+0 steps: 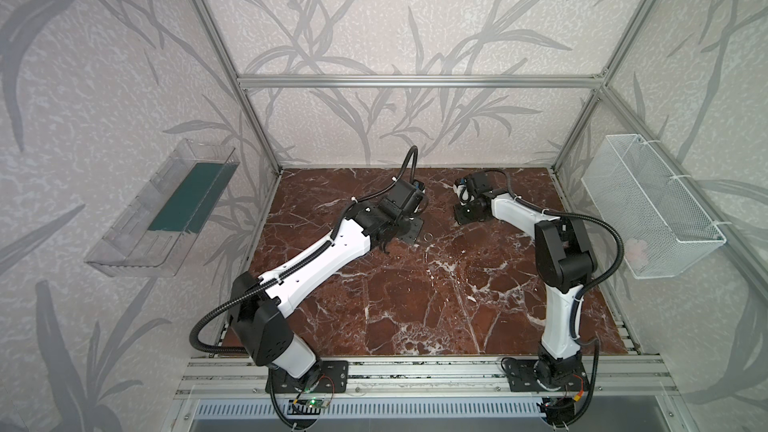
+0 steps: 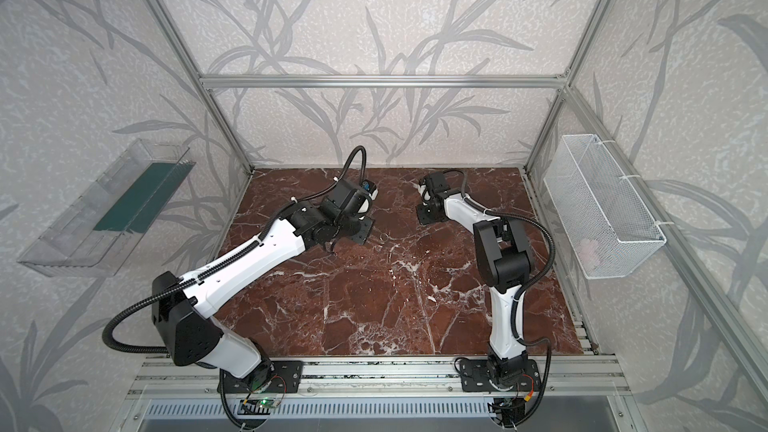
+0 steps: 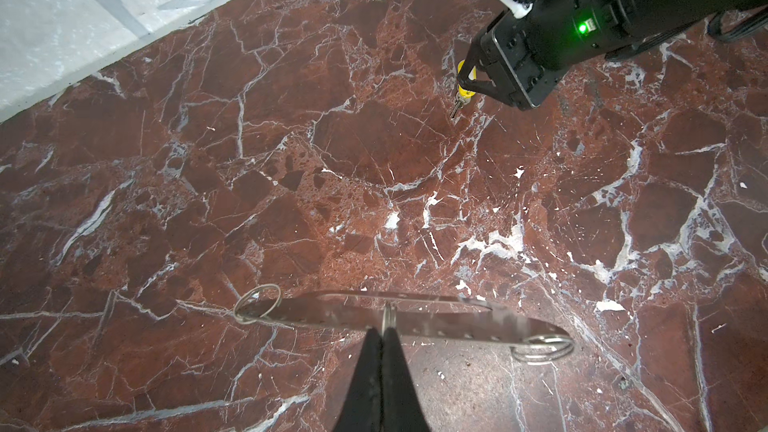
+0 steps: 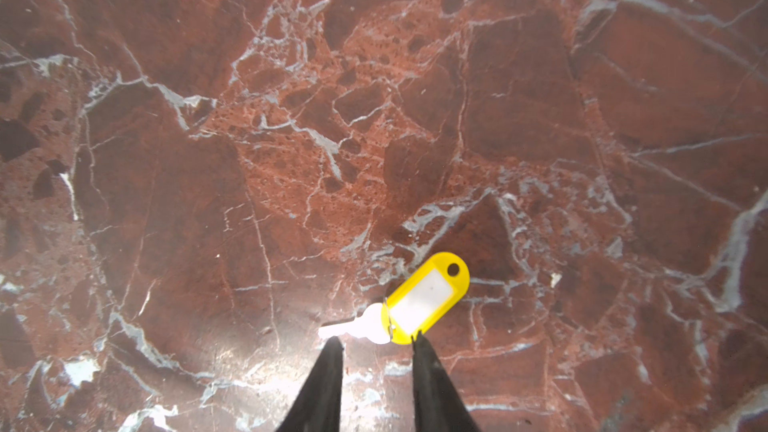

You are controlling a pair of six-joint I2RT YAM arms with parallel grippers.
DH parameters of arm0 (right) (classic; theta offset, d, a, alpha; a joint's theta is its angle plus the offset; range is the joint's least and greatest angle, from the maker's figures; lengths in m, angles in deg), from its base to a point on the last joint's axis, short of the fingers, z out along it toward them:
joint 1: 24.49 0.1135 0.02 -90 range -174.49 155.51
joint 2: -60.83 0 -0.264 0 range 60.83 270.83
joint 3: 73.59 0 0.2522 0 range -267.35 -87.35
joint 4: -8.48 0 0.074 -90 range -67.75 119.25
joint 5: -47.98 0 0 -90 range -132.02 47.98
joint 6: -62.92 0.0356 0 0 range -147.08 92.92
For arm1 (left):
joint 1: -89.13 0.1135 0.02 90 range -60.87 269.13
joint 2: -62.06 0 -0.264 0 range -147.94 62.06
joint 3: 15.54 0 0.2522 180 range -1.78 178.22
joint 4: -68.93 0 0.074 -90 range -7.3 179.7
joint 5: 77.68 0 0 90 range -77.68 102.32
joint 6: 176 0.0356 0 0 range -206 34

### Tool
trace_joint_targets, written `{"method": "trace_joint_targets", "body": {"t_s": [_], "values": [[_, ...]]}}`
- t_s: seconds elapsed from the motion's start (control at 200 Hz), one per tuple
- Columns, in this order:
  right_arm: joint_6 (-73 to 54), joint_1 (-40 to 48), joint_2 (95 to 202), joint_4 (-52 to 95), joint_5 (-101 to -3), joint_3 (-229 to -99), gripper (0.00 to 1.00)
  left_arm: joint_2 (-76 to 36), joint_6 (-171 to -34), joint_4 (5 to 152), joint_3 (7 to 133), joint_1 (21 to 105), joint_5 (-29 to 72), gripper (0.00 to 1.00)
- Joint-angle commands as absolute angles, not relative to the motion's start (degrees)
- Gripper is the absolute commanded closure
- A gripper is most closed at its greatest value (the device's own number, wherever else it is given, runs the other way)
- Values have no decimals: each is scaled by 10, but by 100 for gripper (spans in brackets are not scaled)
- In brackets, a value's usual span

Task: Put the keys on the keyring
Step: 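Lower the right gripper over the yellow-tagged key's metal ring, then close the right gripper on the key ring and lift the yellow-tagged key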

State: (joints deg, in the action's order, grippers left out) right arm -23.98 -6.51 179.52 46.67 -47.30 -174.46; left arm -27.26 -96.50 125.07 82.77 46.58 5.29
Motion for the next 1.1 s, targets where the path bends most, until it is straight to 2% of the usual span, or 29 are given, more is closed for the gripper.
{"method": "trace_joint_targets", "body": {"t_s": [0.0,0.825,1.095], "values": [[-246,-65,1821,510,-462,-1775,70,-263,-967,1246,830,463,44,100],[-249,-64,1860,558,-463,-1826,79,-263,-961,1248,833,462,48,100],[-250,-64,1861,560,-464,-1828,86,-264,-959,1248,835,462,49,100]]}}
